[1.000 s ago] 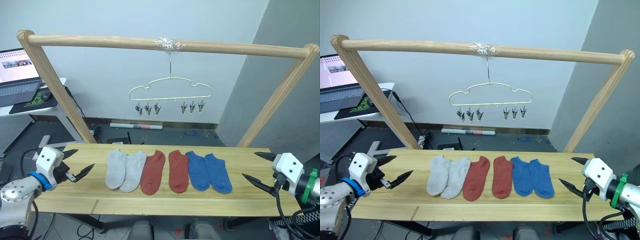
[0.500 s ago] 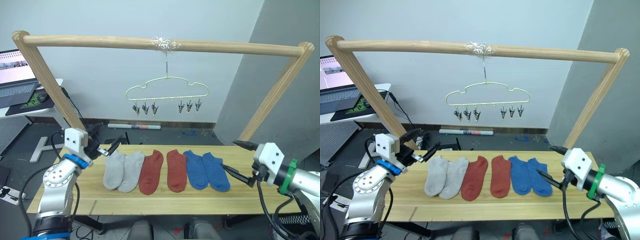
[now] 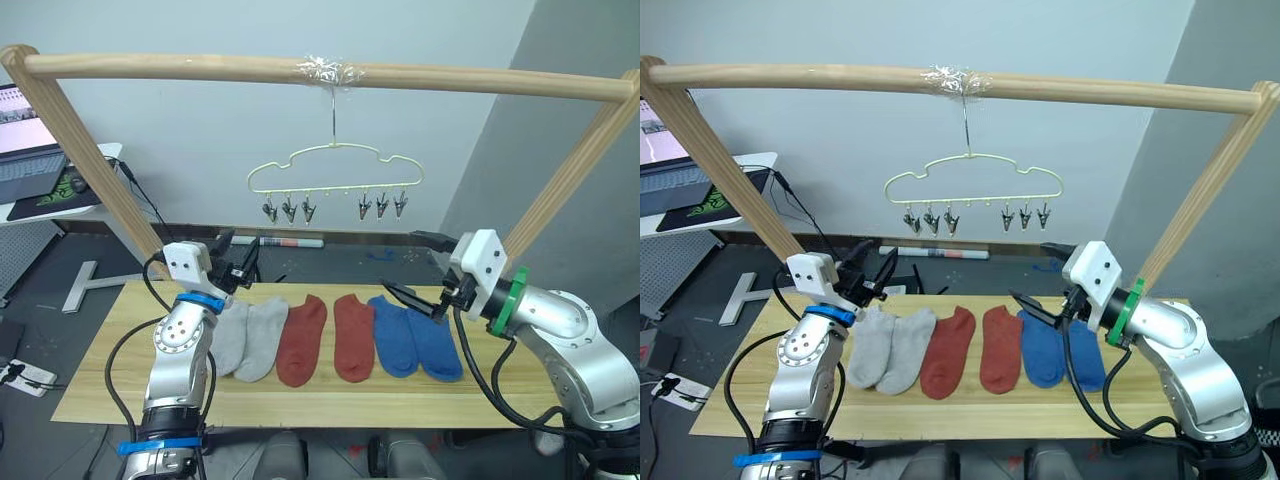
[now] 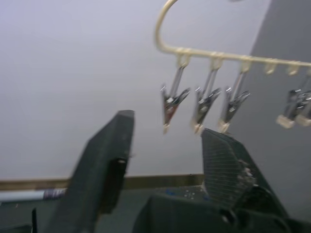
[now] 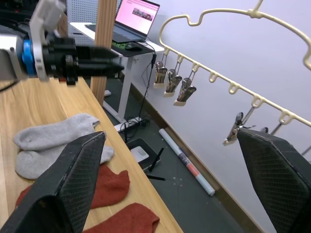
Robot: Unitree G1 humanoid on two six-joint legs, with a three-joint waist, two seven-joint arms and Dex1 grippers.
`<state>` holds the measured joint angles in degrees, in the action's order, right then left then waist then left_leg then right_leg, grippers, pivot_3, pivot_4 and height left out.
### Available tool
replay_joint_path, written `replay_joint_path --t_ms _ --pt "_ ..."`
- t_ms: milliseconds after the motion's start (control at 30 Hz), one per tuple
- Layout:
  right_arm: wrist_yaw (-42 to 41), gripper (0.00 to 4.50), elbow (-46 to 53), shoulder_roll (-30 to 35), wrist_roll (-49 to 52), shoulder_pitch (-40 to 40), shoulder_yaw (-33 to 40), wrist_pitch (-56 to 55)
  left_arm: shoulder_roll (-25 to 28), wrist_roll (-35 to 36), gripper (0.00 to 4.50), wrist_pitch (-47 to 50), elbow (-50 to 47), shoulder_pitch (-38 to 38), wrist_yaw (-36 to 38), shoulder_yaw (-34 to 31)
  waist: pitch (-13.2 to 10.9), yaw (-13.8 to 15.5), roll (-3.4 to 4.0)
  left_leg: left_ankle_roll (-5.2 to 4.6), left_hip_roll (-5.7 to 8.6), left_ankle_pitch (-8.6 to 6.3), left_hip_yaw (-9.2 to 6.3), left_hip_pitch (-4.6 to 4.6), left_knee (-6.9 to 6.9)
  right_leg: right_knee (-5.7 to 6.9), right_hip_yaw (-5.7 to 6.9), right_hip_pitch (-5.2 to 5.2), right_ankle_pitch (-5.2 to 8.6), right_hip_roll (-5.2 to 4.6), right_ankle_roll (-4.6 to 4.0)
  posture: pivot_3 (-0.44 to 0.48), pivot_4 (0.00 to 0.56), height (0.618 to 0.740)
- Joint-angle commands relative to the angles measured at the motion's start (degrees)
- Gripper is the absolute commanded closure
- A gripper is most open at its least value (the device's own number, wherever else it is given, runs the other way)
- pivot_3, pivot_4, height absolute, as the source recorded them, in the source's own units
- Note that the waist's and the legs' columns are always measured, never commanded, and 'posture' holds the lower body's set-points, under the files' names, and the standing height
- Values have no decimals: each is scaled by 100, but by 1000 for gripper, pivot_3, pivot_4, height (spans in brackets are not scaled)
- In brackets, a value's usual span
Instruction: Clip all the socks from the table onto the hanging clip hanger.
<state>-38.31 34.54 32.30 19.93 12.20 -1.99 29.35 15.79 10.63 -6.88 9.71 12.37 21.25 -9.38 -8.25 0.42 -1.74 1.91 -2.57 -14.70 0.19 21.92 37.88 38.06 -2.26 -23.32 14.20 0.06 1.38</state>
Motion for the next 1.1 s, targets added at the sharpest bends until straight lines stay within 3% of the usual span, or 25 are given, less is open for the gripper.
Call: replay_joint_path --t_ms 33,500,1100 --pt "87 0 266 -55 169 203 2 108 -81 -85 2088 -247 202 385 -126 33 -45 0 -6 0 0 0 -1 1 1 0 0 0 0 0 0 -5 174 711" --pt "244 0 439 -208 329 806 -126 389 -424 -305 2088 -514 1311 1775 -660 107 -190 -55 -24 0 1 0 -8 22 1 -7 5 -10 -6 0 5 -15 190 711" --pt "295 0 543 -218 512 1092 -131 623 -530 -353 2088 41 556 1432 -1037 178 -195 -68 -23 0 0 1 -12 90 3 -5 9 -74 -9 0 10 -20 192 711"
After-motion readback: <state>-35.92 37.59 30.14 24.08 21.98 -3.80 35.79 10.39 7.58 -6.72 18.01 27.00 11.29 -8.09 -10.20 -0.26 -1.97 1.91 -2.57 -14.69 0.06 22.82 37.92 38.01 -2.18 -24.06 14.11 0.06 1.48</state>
